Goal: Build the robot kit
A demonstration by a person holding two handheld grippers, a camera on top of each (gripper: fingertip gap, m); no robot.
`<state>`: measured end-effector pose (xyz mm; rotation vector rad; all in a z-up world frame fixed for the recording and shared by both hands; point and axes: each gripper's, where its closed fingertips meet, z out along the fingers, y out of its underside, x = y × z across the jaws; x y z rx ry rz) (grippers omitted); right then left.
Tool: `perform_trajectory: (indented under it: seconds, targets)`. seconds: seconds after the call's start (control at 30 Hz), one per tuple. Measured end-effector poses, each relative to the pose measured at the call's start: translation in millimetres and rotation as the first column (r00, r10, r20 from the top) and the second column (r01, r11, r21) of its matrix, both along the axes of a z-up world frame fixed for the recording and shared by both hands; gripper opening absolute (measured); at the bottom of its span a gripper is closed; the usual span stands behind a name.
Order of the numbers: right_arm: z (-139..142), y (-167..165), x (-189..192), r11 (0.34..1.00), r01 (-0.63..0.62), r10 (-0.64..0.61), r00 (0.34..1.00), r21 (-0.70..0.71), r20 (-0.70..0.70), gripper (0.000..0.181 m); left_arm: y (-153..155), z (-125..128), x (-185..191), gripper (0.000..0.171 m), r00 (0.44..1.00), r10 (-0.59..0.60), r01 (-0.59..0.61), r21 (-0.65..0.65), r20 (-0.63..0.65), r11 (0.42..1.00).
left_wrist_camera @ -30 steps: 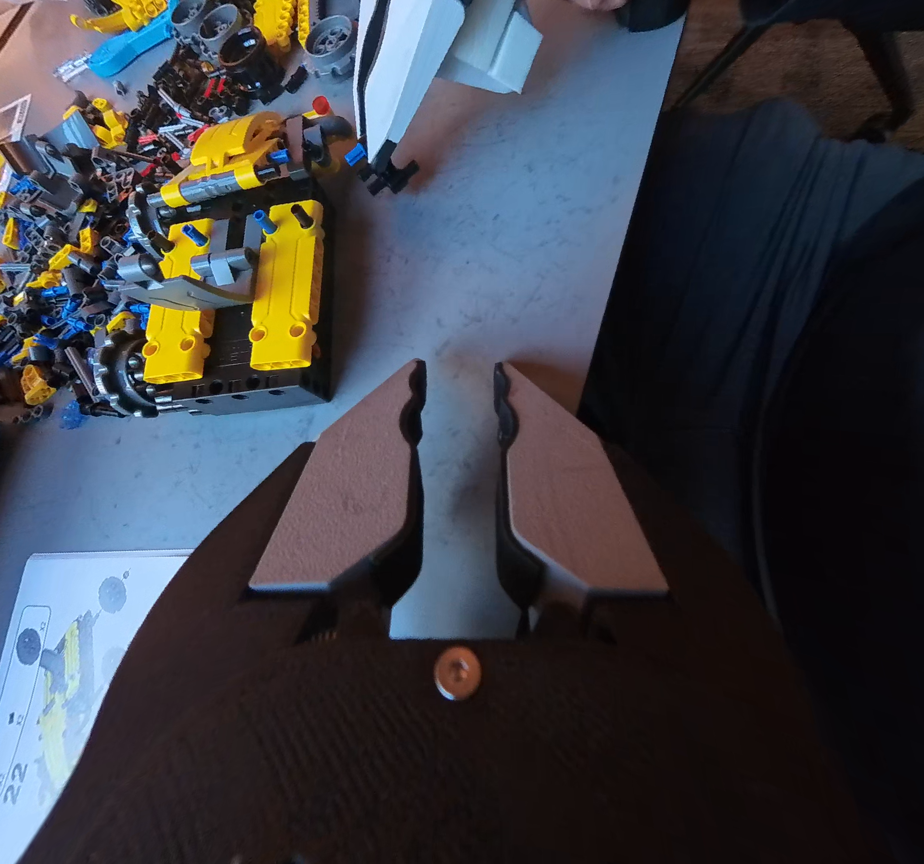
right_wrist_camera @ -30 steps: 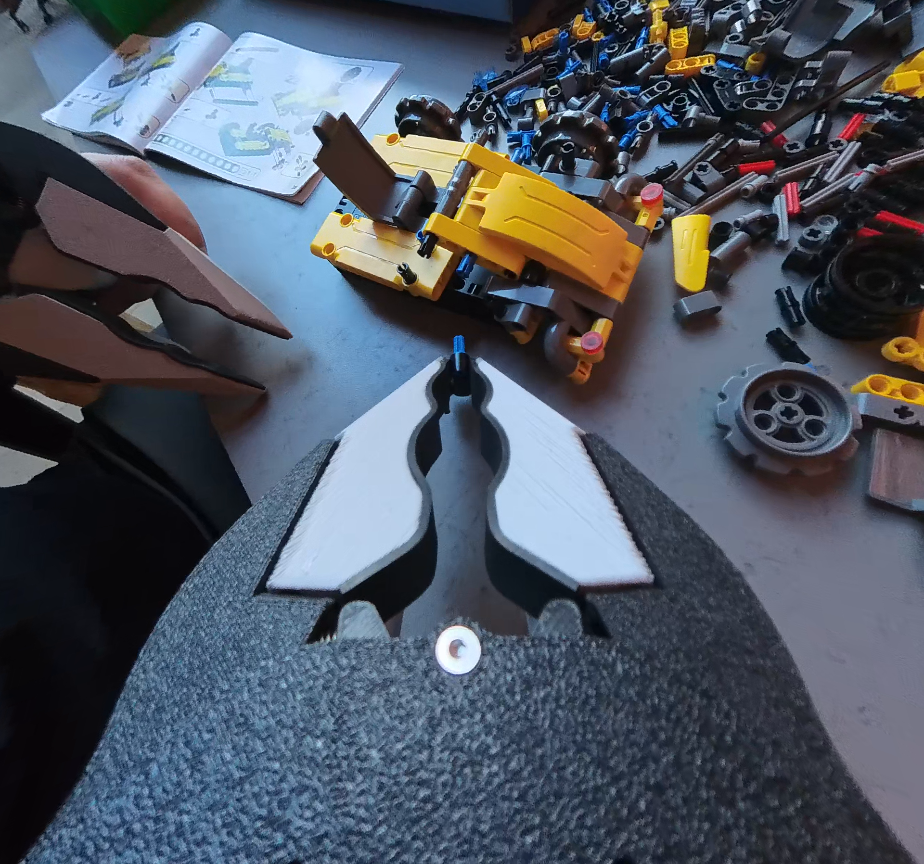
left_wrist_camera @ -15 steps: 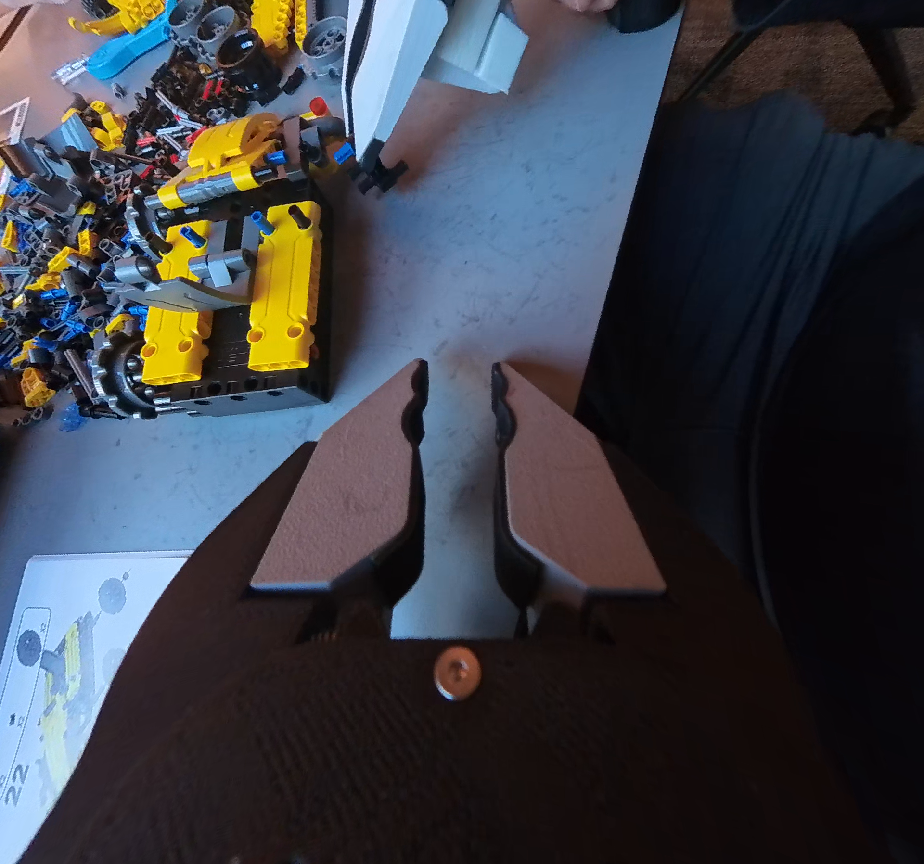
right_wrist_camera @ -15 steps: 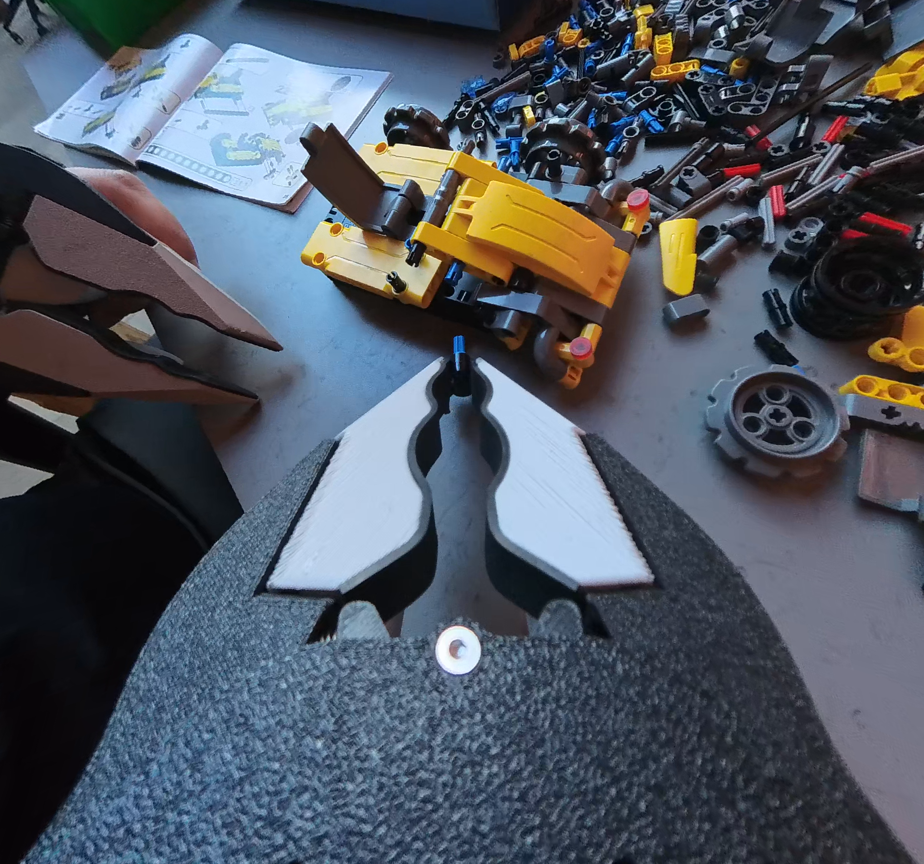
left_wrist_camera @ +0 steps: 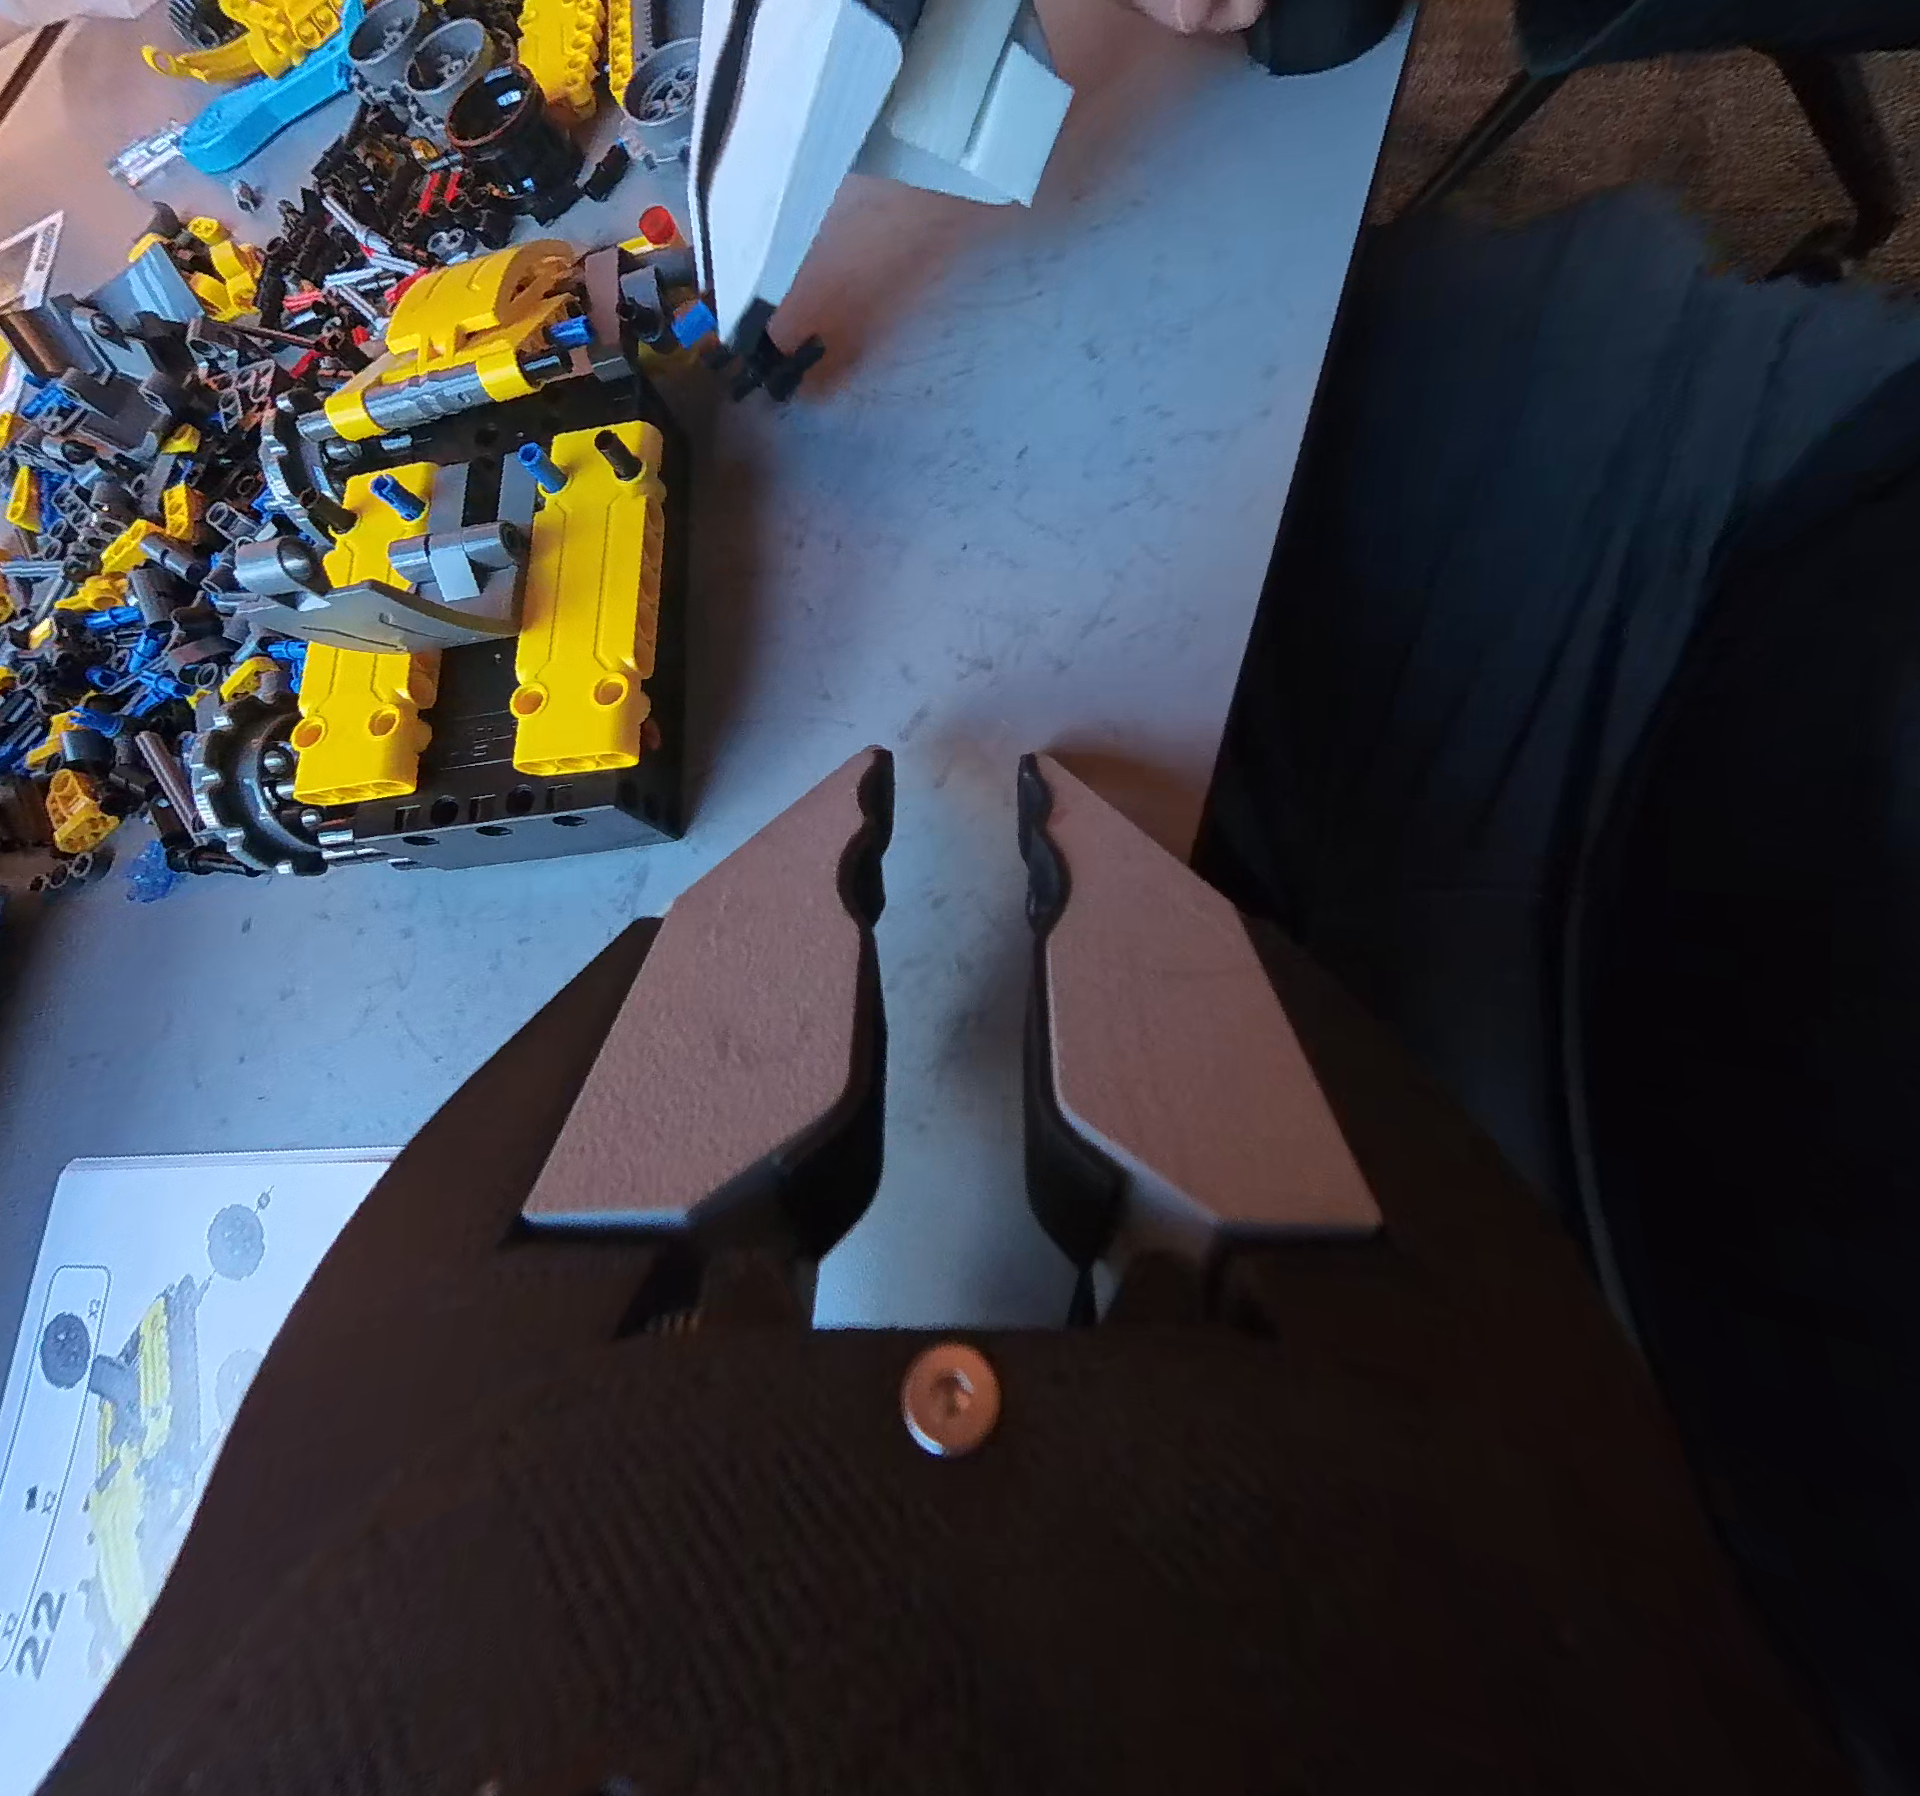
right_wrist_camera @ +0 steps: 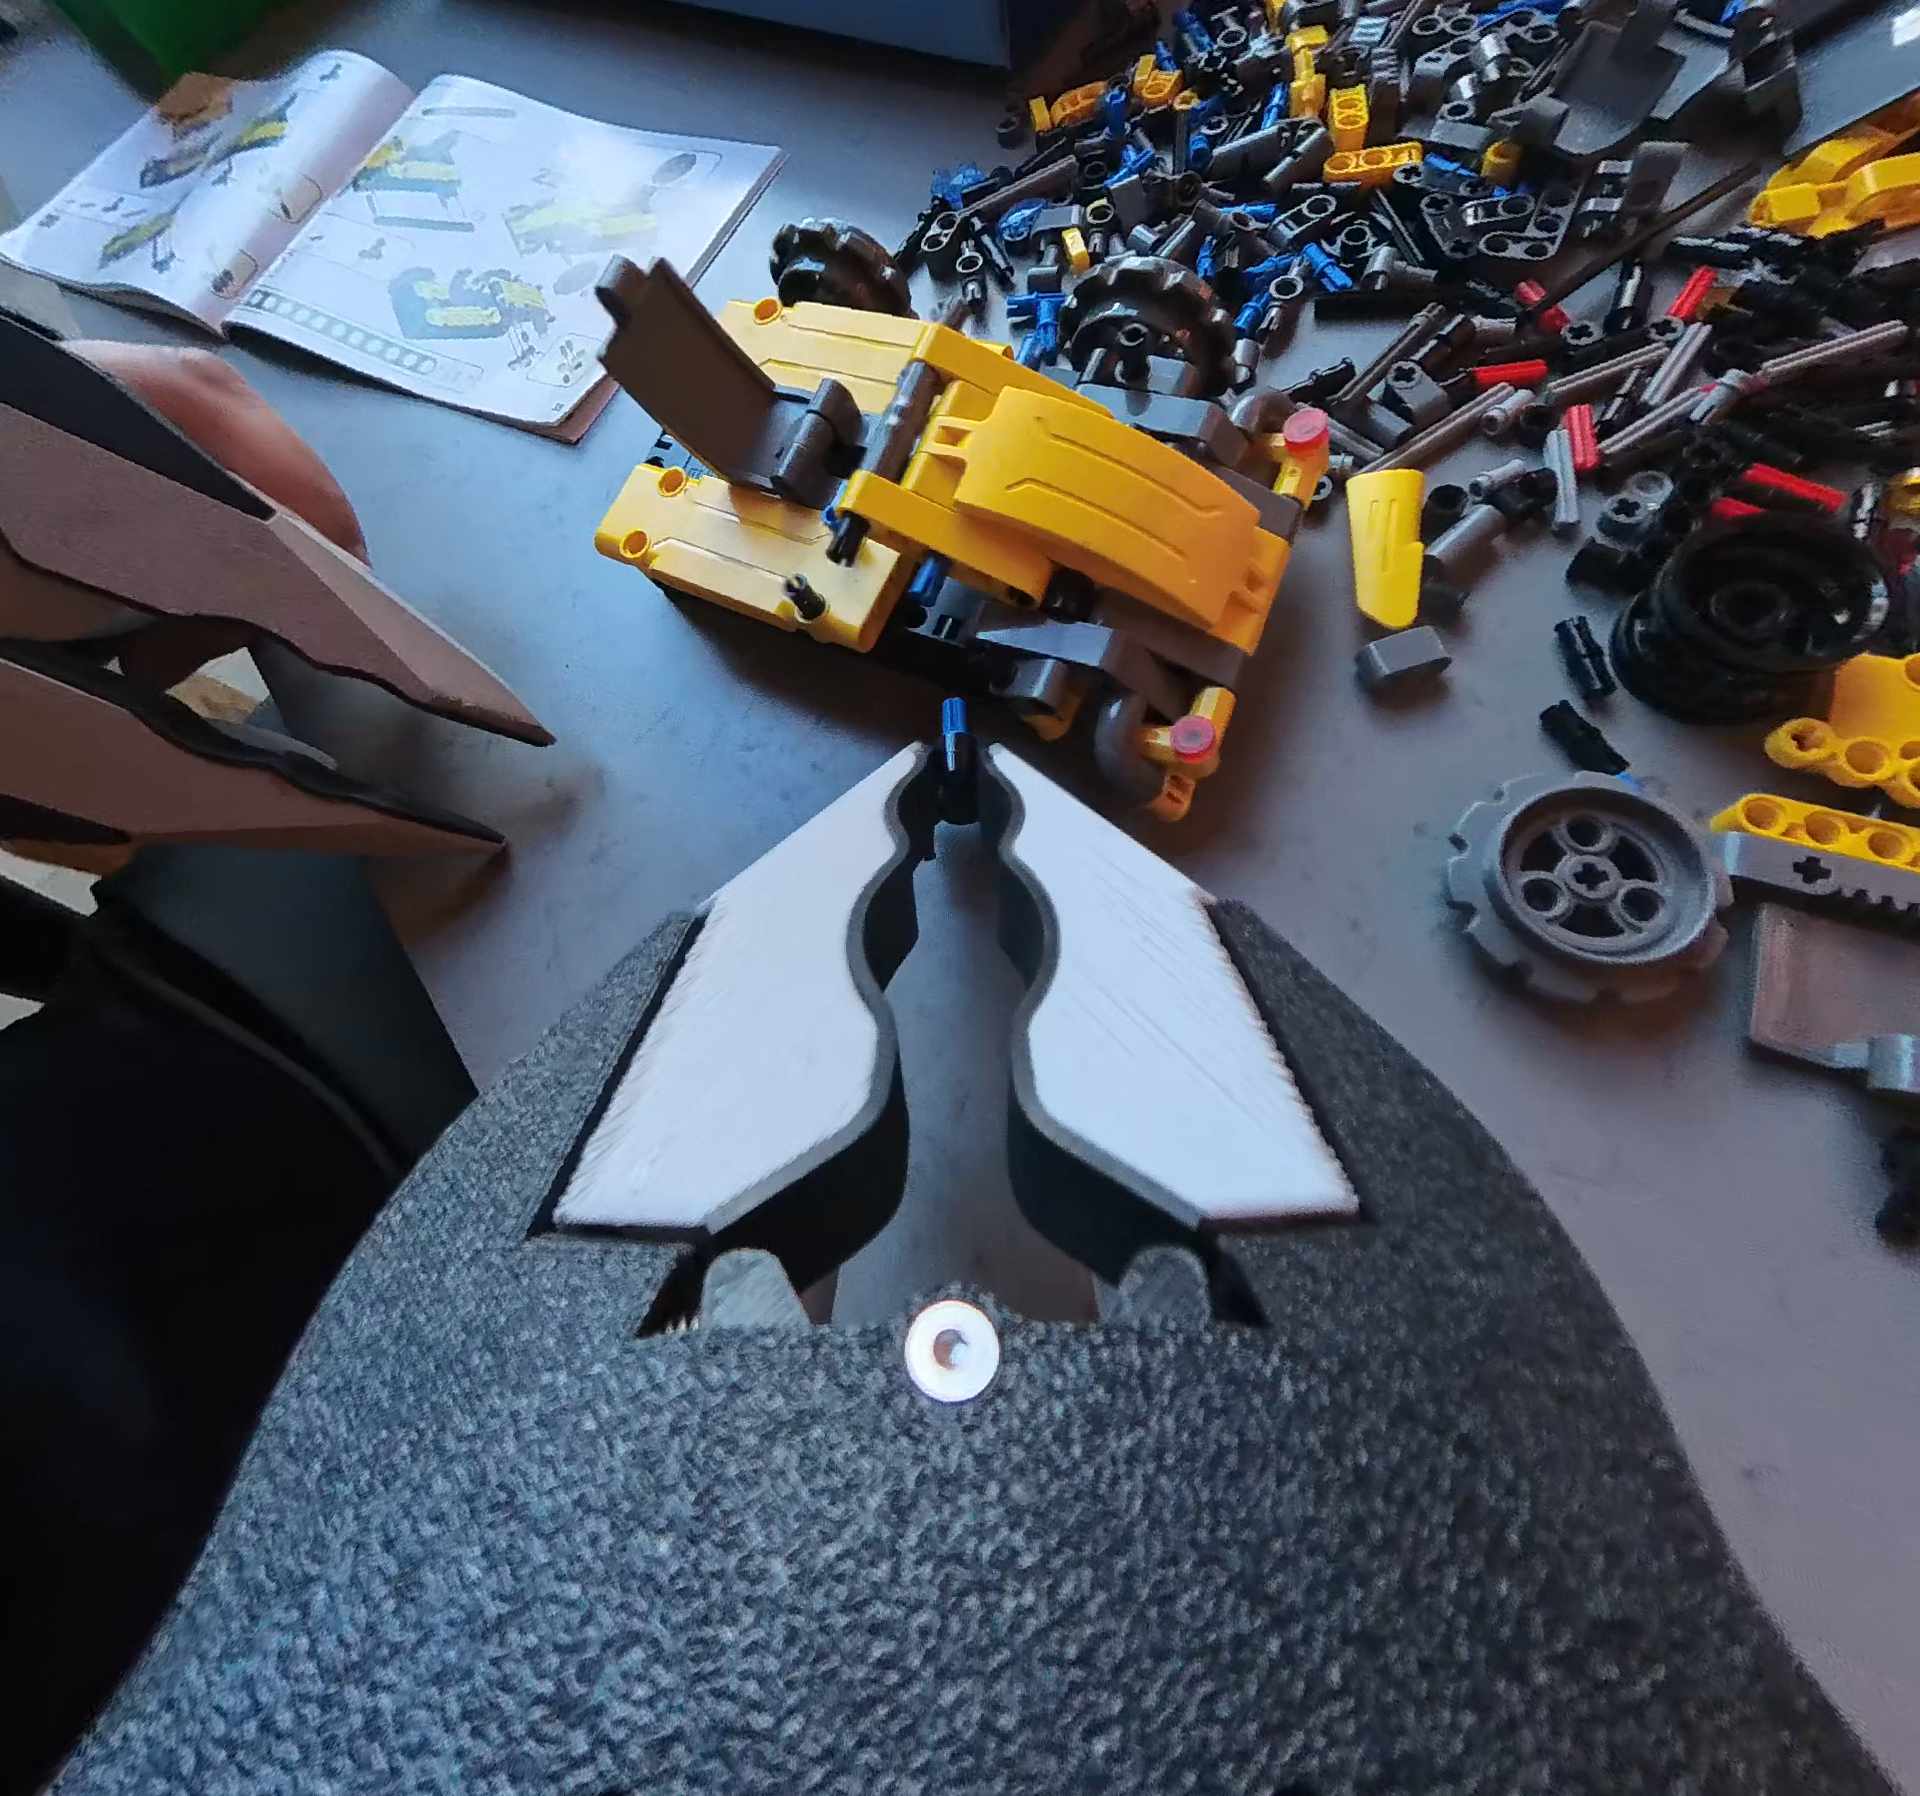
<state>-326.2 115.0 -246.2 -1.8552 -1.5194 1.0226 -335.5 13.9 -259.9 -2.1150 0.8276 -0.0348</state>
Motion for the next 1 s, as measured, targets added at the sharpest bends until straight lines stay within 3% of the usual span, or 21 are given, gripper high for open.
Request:
perform_trajectory:
  seconds: [0.1,0.2,0.43,0.57,0.67,0.73,0.8,0.87,0.93,1.0]
  targets:
    - [-3.7,-0.3,-0.5,1.0,0.0,-0.001,1.0,0.027,0.026,0.008,0.0,-0.1,-0.1,0.02,1.0,0.0,0.0,-0.005,0.006,1.0]
    - [-1.6,2.1,0.1,0.998,0.022,-0.023,1.0,0.06,0.017,0.024,0.0,-0.1,-0.2,0.02,1.0,0.0,0.0,-0.009,0.01,1.0]
    - [5.9,14.3,0.1,0.978,0.117,-0.117,0.993,0.171,-0.011,0.026,-0.3,0.4,-0.3,0.021,1.0,0.0,0.0,0.0,0.001,1.0]
    - [10.2,14.4,-7.4,0.935,0.14,-0.144,0.989,0.326,-0.012,0.023,16.9,23.3,-24.7,0.045,0.985,0.148,-0.155,0.074,0.091,0.985]
    - [10.8,15.3,-10.3,0.924,0.148,-0.153,0.988,0.354,-0.013,0.021,37.0,45.3,-48.3,0.05,0.979,0.202,-0.205,0.141,0.036,0.969]
    - [10.9,16.7,-10.3,0.927,0.153,-0.157,0.987,0.342,-0.015,0.019,54.4,61.0,-44.4,0.054,0.988,0.145,-0.152,0.157,0.053,0.976]
    - [10.9,17.2,-9.7,0.928,0.156,-0.16,0.987,0.339,-0.016,0.019,60.7,60.2,-21.3,0.055,0.999,-0.051,0.05,0.1,0.007,0.994]
    - [10.3,17.2,-8.8,0.921,0.156,-0.163,0.987,0.358,-0.01,0.019,62.0,55.6,-6.7,0.059,0.967,-0.228,0.236,0.067,-0.113,0.969]
    - [10.3,18.3,-7.6,0.907,0.157,-0.168,0.986,0.39,-0.005,0.019,71.5,54.2,-7.9,0.061,0.923,-0.291,0.318,0.074,-0.25,0.945]
    - [11.0,21.1,-7.1,0.896,0.165,-0.178,0.984,0.412,-0.007,0.018,83.6,51.8,-13.9,0.059,0.901,-0.298,0.328,0.047,-0.315,0.943]
